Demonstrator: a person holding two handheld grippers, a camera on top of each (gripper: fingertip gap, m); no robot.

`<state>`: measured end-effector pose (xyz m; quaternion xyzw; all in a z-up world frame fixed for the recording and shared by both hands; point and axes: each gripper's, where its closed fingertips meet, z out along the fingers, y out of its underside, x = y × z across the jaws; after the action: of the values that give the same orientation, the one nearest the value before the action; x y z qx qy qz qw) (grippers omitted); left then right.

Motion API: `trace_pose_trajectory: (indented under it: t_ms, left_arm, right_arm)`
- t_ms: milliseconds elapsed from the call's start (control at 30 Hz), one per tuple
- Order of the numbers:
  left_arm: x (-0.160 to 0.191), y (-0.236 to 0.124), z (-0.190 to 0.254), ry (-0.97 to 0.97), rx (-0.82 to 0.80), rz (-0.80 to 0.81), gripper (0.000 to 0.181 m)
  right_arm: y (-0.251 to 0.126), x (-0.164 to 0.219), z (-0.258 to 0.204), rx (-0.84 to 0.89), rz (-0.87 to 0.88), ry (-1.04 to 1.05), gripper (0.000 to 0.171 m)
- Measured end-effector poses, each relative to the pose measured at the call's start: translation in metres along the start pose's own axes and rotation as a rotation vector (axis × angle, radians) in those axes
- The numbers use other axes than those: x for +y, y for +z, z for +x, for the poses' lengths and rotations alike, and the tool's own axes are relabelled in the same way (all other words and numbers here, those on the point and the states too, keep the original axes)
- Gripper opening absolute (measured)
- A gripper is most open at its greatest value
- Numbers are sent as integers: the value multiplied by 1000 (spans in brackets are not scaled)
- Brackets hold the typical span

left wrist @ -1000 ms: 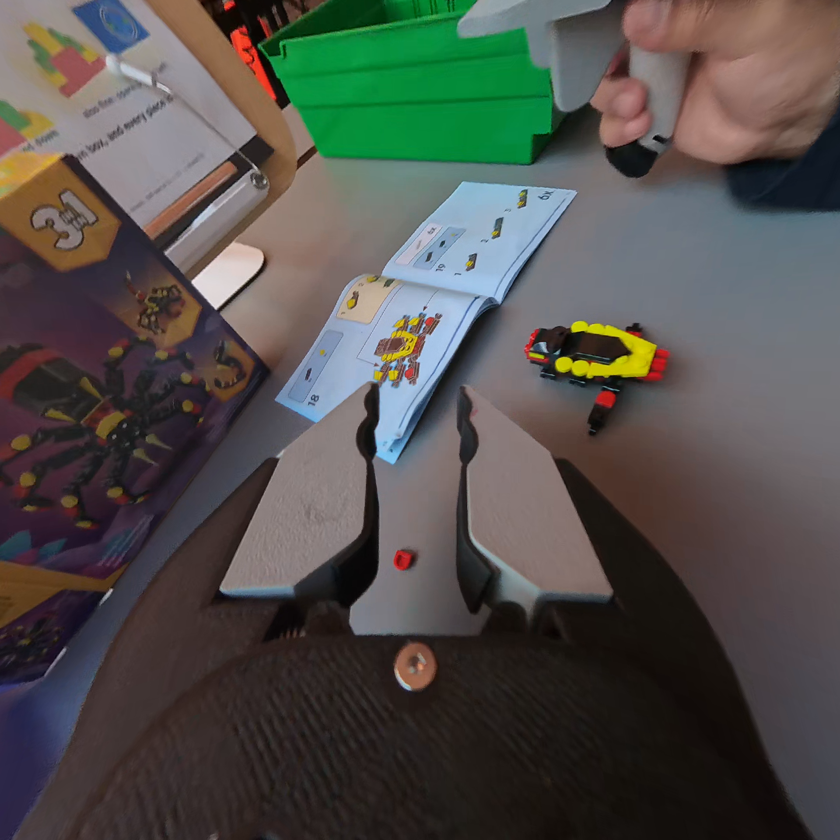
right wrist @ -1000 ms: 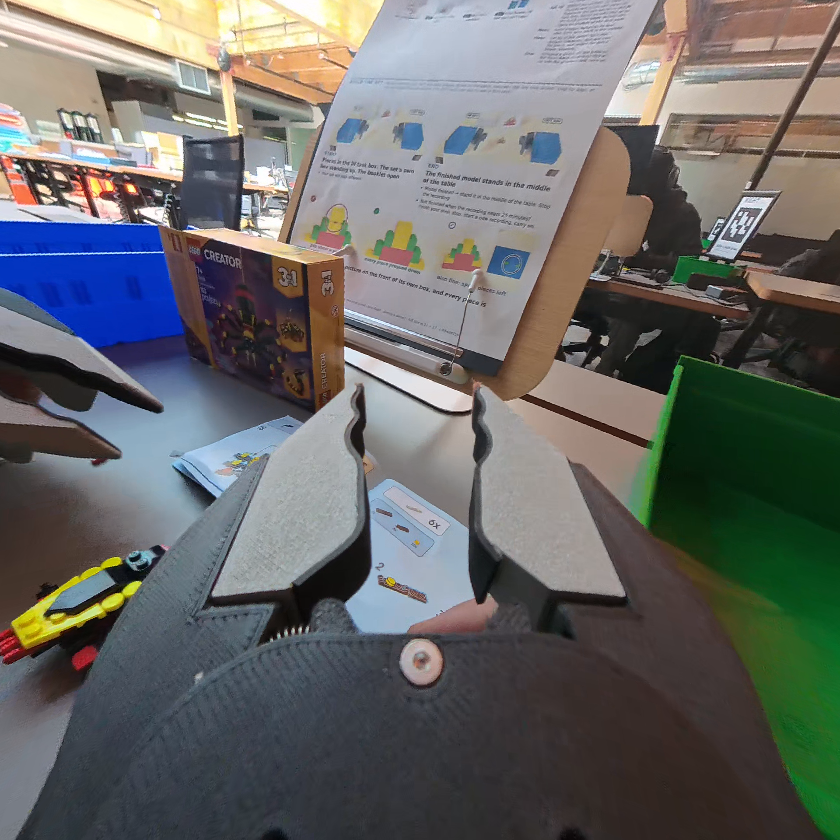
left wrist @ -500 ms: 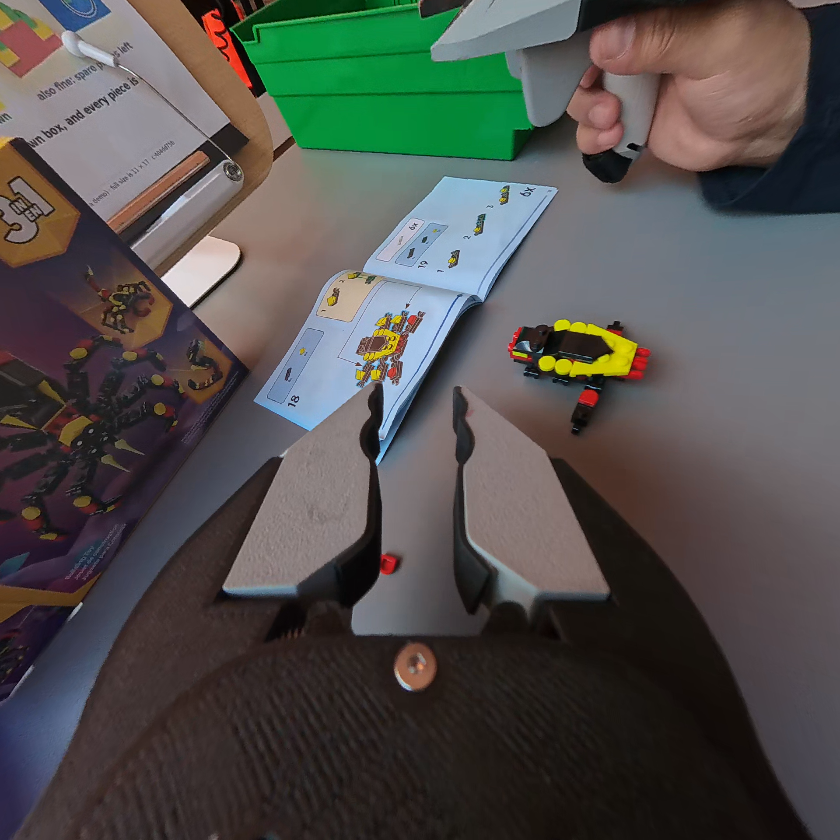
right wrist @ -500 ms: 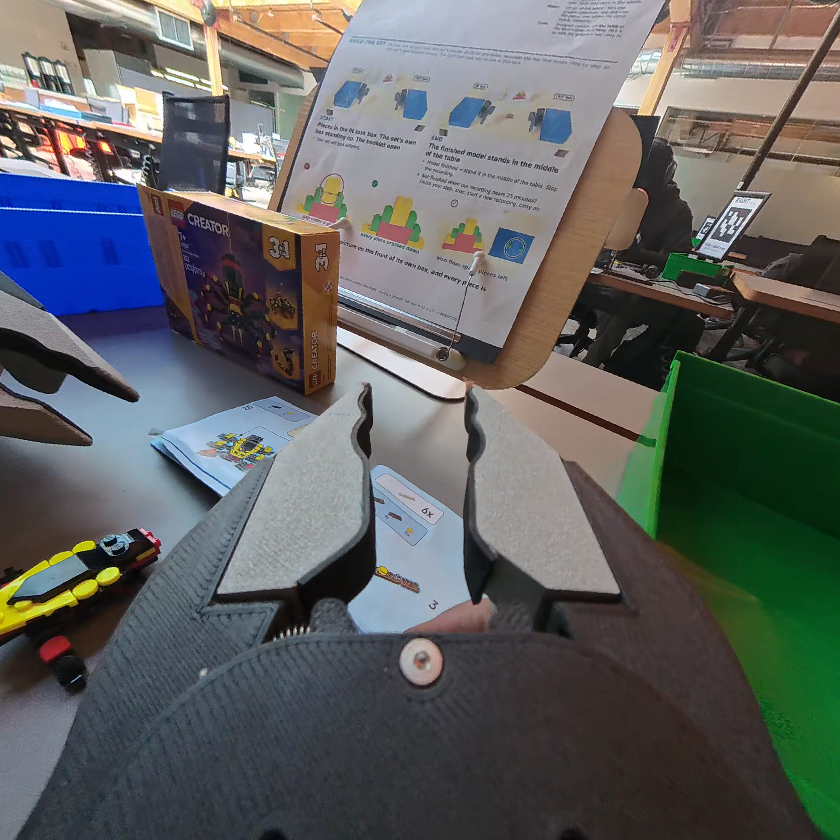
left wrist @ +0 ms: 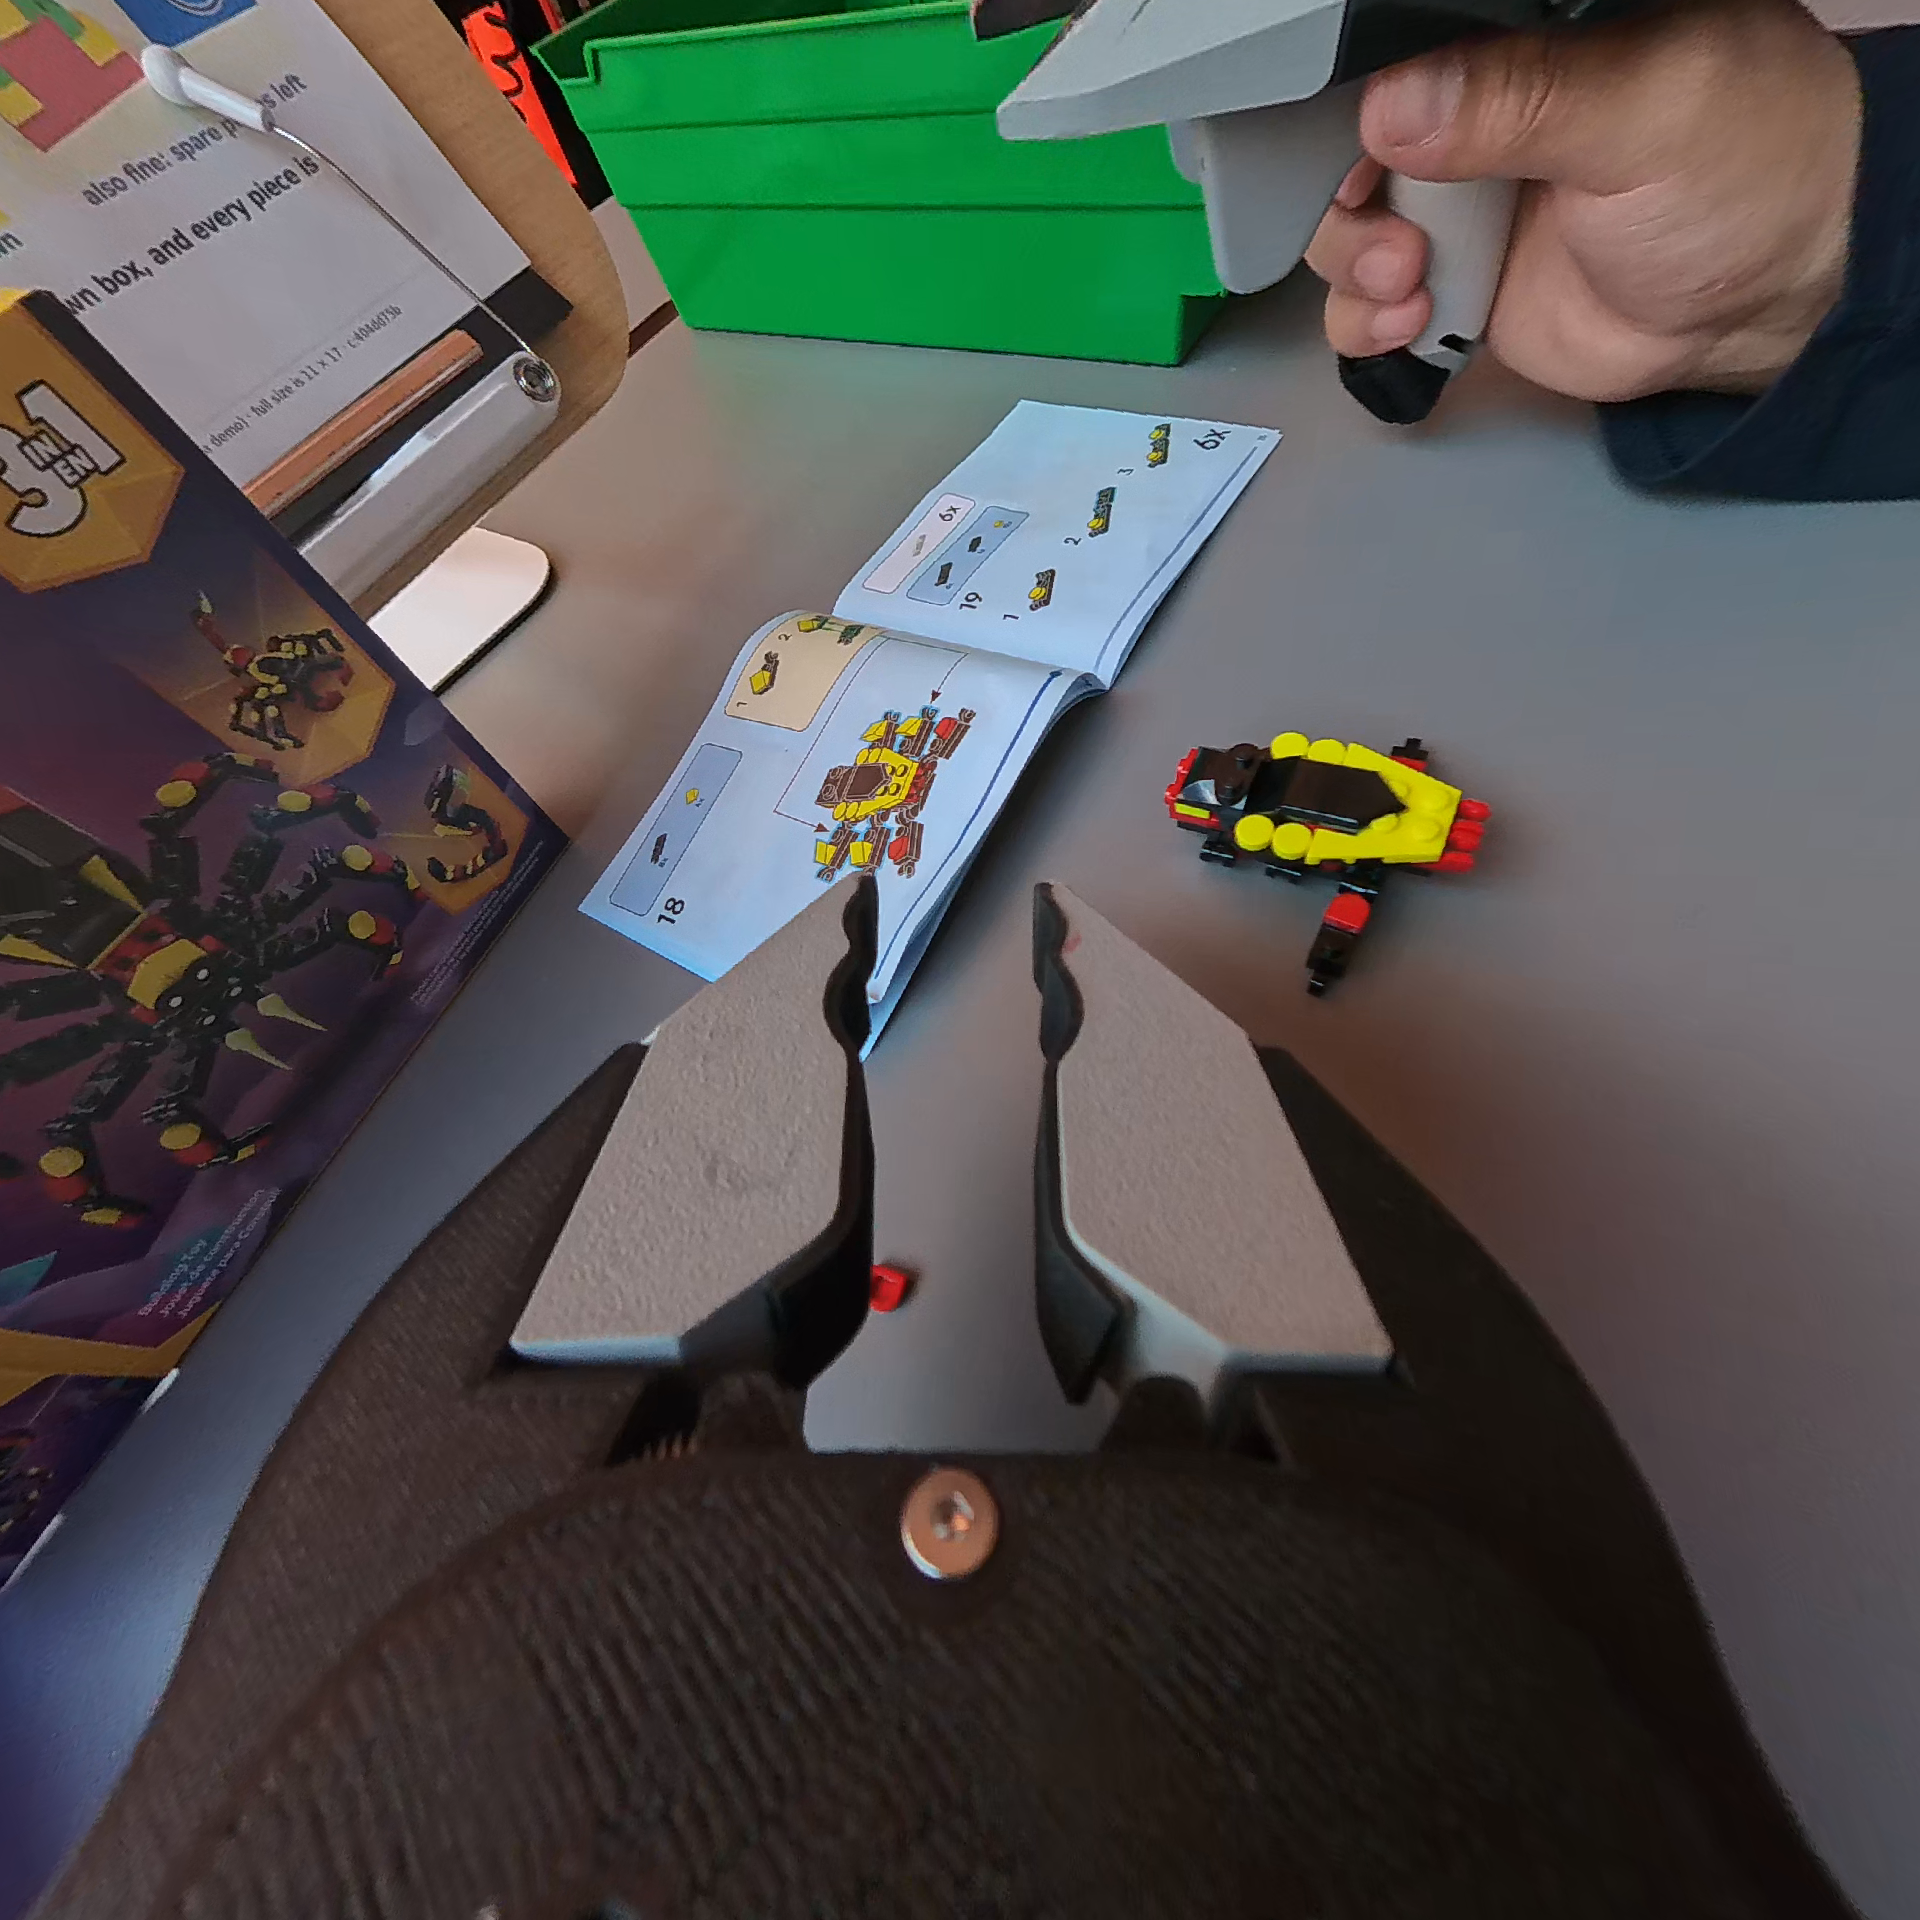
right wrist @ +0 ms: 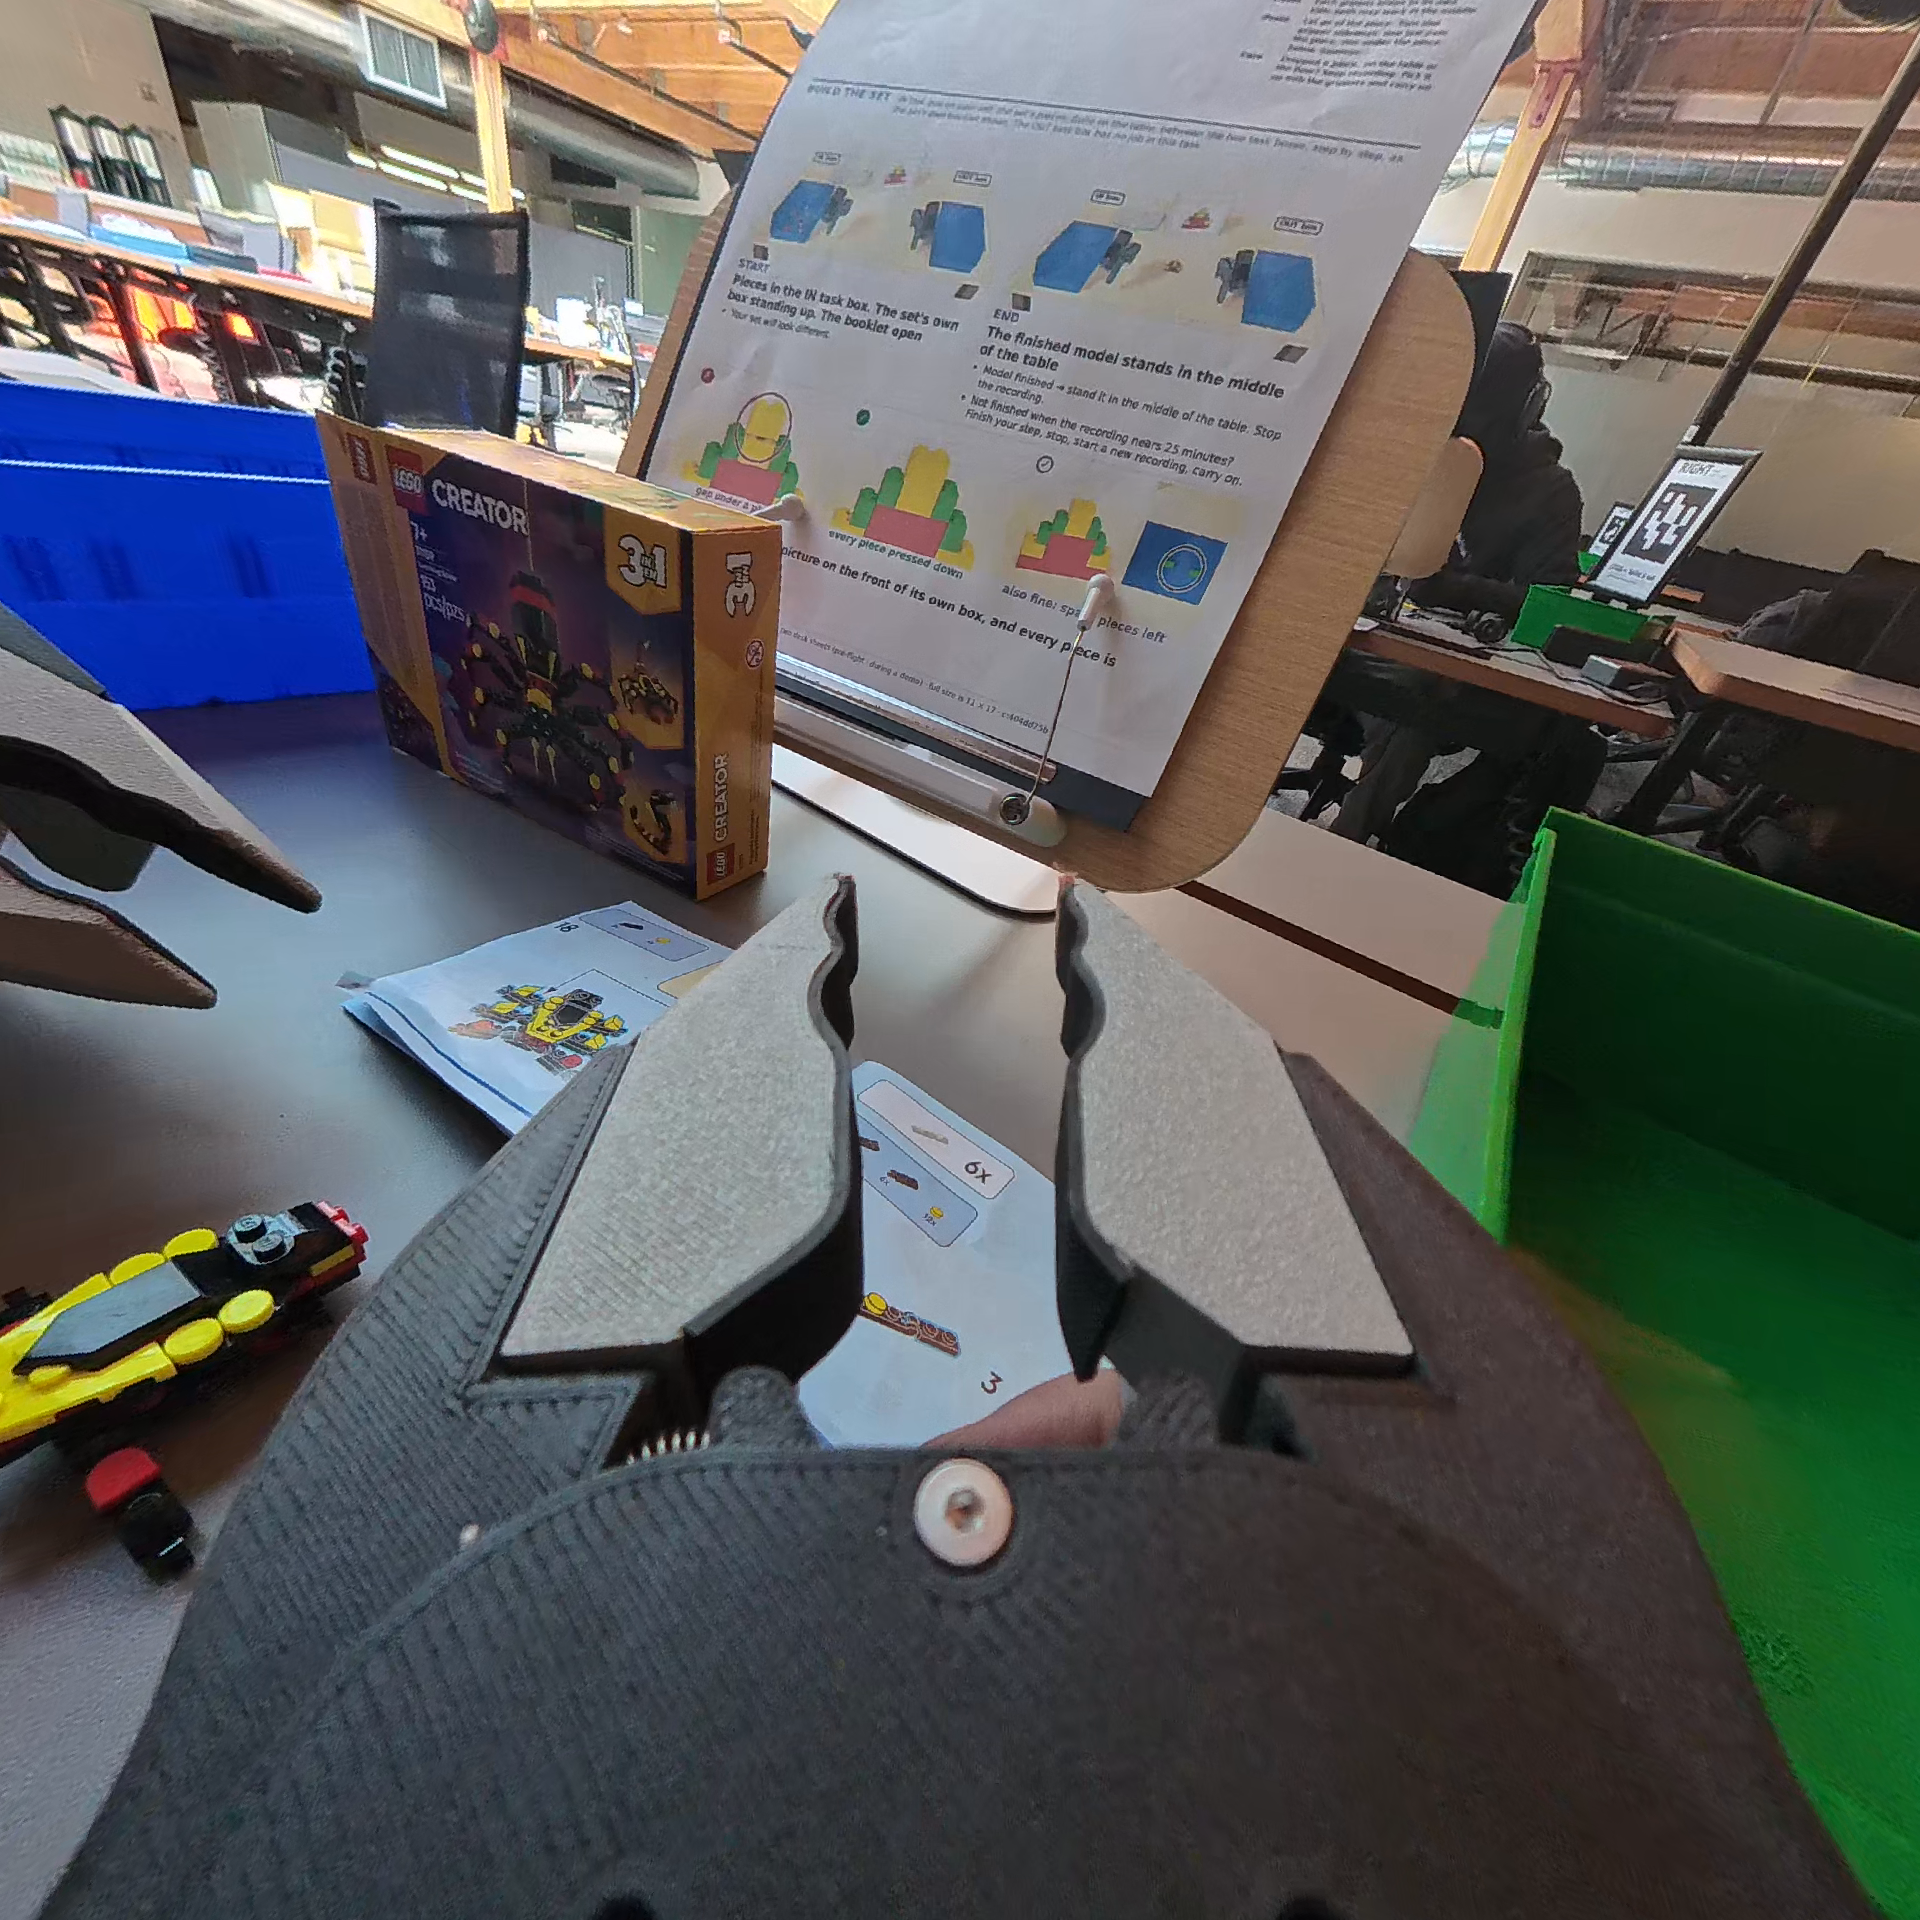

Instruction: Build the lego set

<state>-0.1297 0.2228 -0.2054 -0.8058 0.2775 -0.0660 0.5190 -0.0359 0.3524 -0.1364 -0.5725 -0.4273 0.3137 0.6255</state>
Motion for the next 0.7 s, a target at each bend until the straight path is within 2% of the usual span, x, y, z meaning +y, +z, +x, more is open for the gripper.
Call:
trace_pose_trajectory:
  t_ms: [33, 700]
  left_arm:
    - [0, 0, 0, -3, 1, 0, 27]
    - [1, 1, 1, -3, 2, -8, 27]
  right_arm:
    - [0, 0, 0, -1, 0, 0, 35]
    - [-7, -11, -2, 21, 36, -70, 20]
